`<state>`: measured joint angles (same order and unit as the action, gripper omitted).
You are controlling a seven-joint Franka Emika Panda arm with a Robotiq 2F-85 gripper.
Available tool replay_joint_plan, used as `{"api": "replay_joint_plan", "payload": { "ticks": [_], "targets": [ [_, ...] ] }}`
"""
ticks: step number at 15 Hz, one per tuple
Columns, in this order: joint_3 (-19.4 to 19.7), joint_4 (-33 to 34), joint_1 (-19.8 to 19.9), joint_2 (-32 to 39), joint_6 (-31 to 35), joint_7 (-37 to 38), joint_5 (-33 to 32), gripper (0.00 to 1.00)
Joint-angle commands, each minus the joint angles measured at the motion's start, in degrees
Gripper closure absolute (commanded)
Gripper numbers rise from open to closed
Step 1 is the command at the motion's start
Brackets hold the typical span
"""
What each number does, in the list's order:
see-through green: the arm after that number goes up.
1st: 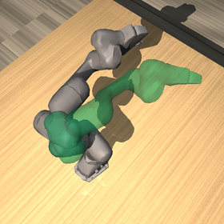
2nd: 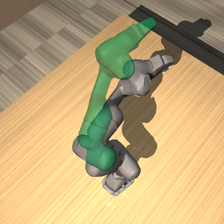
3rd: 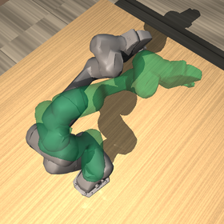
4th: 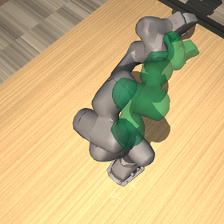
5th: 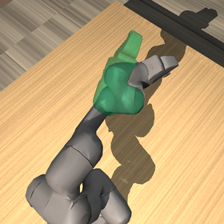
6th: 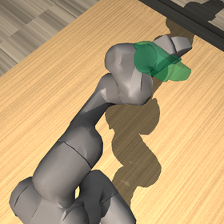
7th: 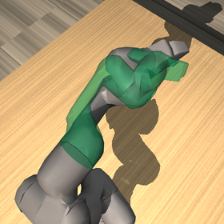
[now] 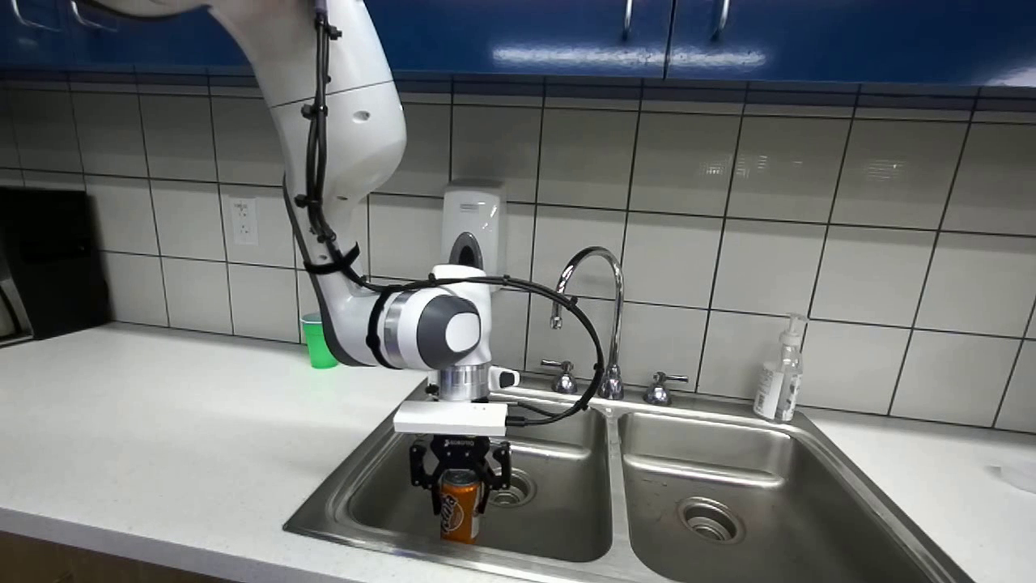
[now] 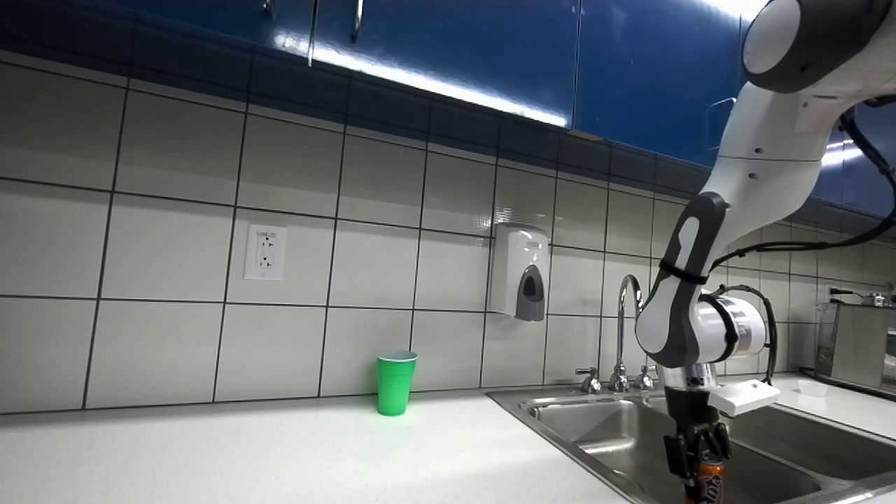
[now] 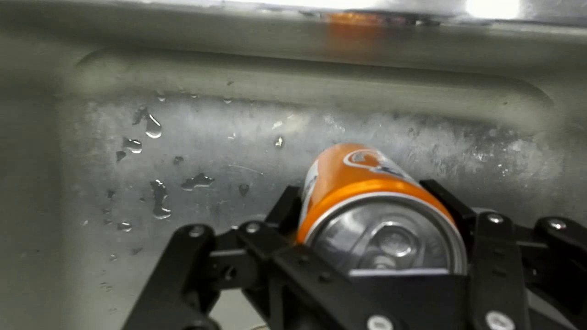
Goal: Put the can inside the sink
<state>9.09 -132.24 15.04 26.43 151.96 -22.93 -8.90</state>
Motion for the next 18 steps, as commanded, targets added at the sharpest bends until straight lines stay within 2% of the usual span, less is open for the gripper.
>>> {"api": "replay_joint_plan", "payload": {
  "ticks": [1, 18],
  "targets": [
    [-2.3, 2.4, 2.2, 2.0, -0.5, -1.7, 1.6, 0.56],
    [-4.8, 2.6, 5.2, 7.2, -0.4, -1.8, 4.6, 0.56]
  ]
}}
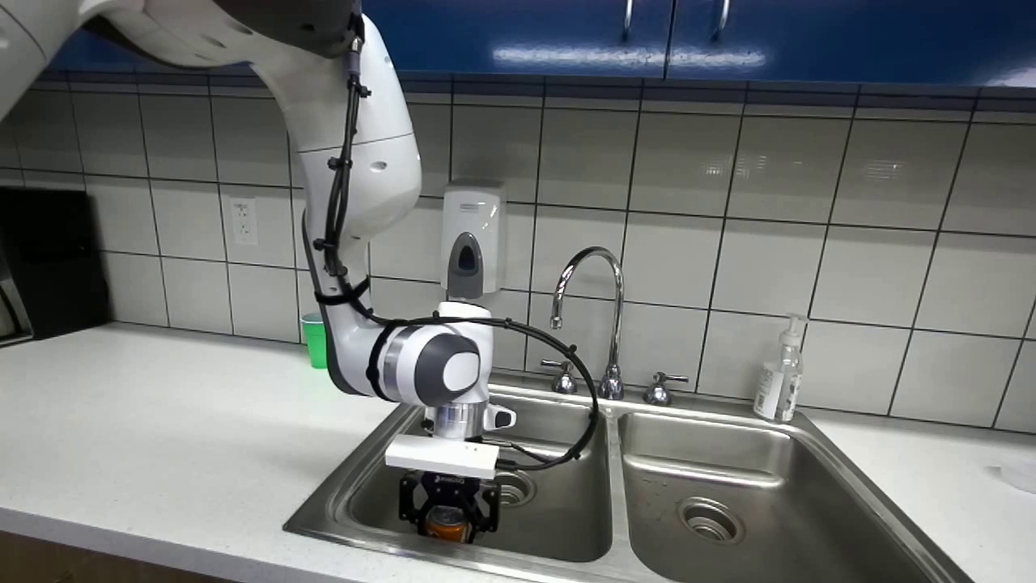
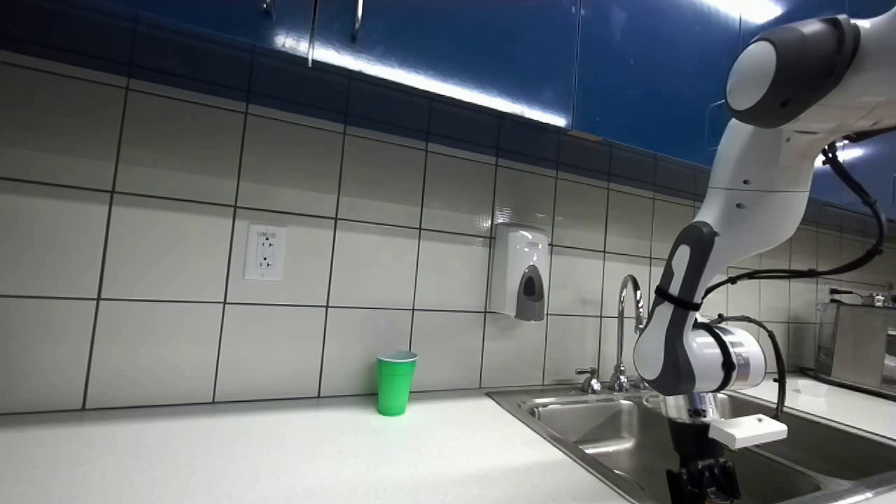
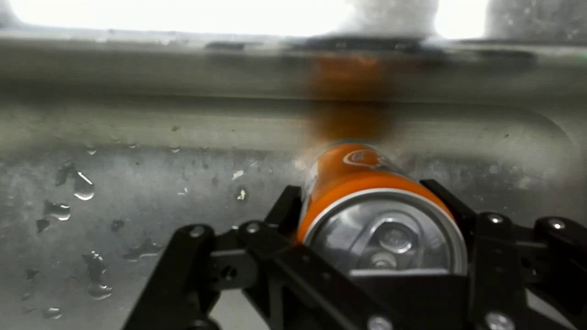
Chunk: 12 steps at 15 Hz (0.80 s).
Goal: Put the can inside the sink
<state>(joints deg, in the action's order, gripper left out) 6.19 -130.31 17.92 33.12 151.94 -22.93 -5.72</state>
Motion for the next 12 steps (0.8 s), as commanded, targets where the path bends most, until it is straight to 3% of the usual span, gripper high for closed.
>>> {"api": "replay_joint_plan", "payload": {
  "ticks": [1, 5, 6, 7, 8, 12],
  "targets": [
    [-2.0, 0.7, 2.4, 0.6, -0.4, -1.8, 1.5, 0.56],
    [-2.1, 0.7, 2.6, 0.6, -0.5, -1.9, 1.4, 0.56],
    [-2.1, 0.7, 2.5, 0.6, -0.6, -1.9, 1.3, 0.25],
    [-1.9, 0.7, 2.4, 0.6, -0.6, -1.7, 1.1, 0.06],
    [-1.9, 0.6, 2.4, 0.6, -0.5, -1.7, 1.1, 0.01],
    [-1.9, 0.2, 2.3, 0.0, -0.4, -1.6, 1.0, 0.00]
  ]
}}
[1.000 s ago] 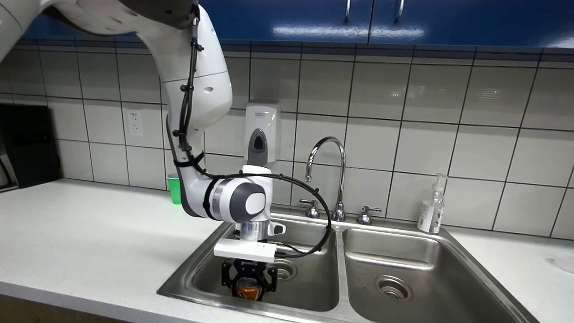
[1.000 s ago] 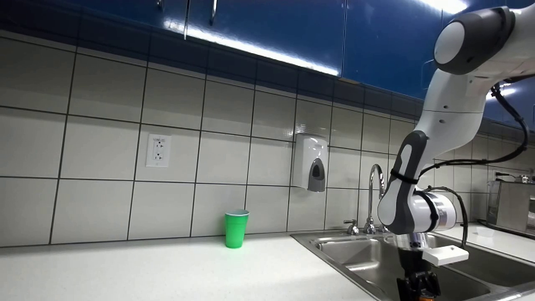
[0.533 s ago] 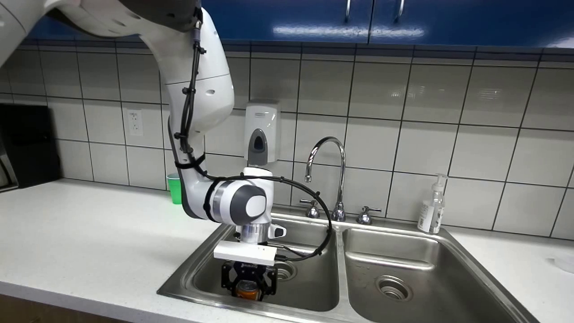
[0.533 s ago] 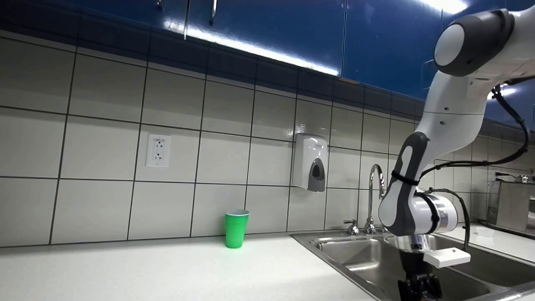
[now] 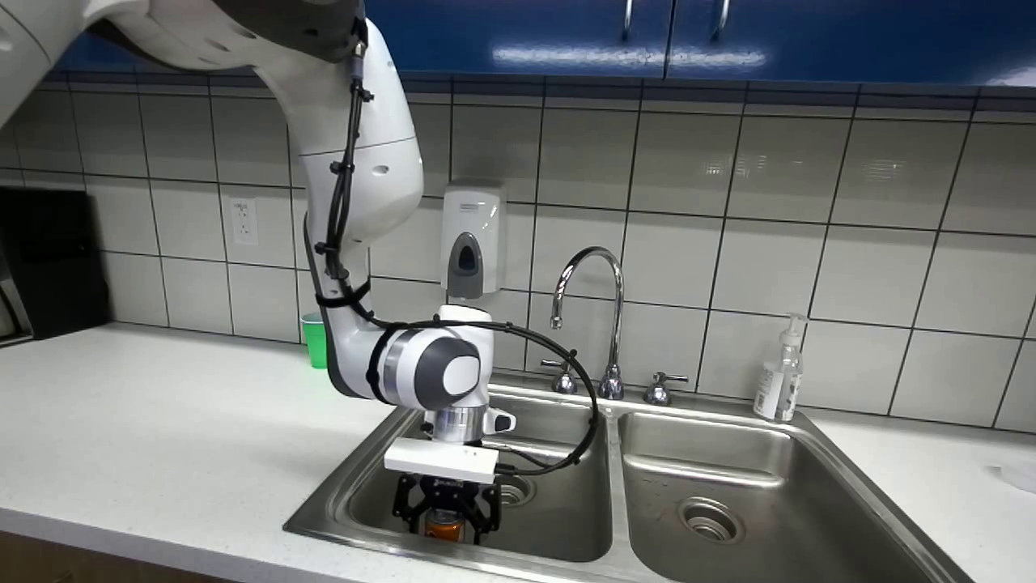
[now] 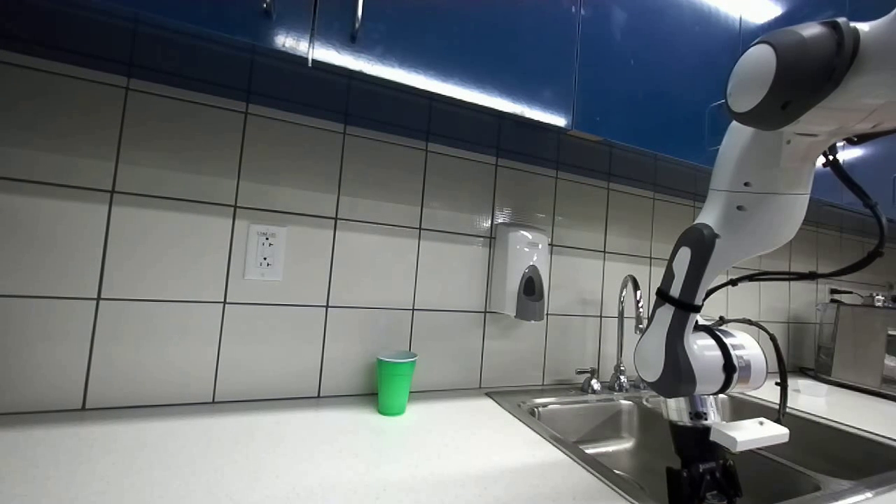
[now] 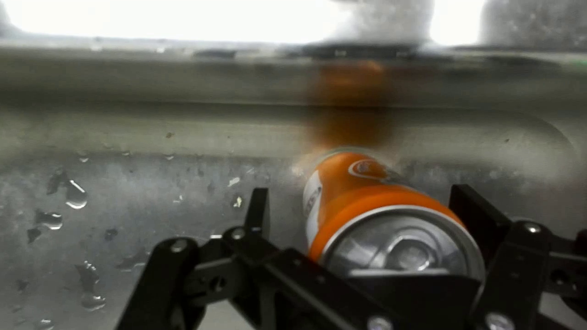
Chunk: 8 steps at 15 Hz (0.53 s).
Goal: Put the can inside the sink
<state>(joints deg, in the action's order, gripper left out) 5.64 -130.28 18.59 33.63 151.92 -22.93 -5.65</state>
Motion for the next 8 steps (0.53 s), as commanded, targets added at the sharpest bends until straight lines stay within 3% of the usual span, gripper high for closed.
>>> {"api": "replay_joint_plan", "payload": {
  "ticks": [1, 8],
  "targets": [
    [-1.4, -0.1, 1.7, -0.9, -0.2, -1.6, 1.0, 0.00],
    [-0.8, -2.5, 1.0, -6.0, 1.5, -1.2, 0.4, 0.00]
  ]
}}
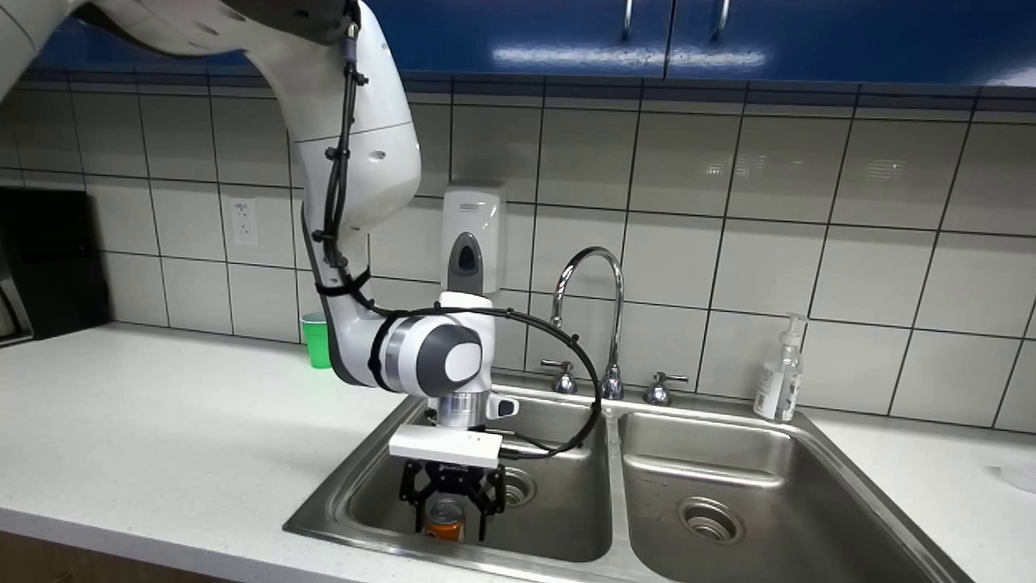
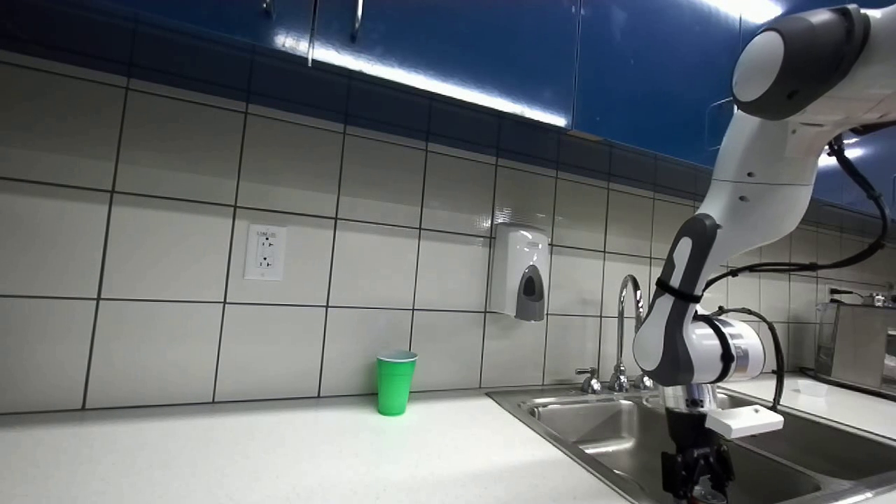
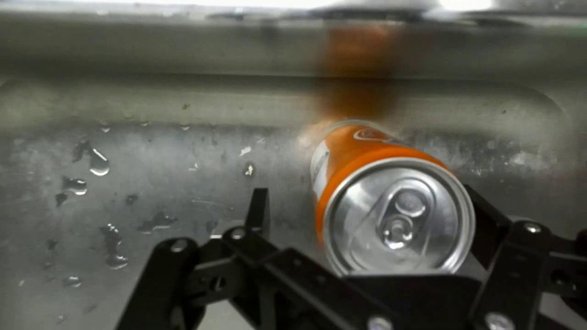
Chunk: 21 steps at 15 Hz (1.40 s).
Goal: Put the can inside the sink
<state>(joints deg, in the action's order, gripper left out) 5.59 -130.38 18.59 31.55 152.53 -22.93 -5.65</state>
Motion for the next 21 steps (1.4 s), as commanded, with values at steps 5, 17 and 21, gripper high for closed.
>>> {"api": "replay_joint_plan", "payload": {
  "ticks": [5, 17, 21],
  "targets": [
    [-0.2, -4.0, 0.0, -7.8, 1.5, -0.9, -0.1, 0.00],
    [1.2, -15.1, -5.4, -23.6, 5.9, 0.2, -5.8, 0.00],
    [1.2, -19.9, -8.7, -30.5, 5.6, 2.1, -11.1, 0.00]
  ]
}}
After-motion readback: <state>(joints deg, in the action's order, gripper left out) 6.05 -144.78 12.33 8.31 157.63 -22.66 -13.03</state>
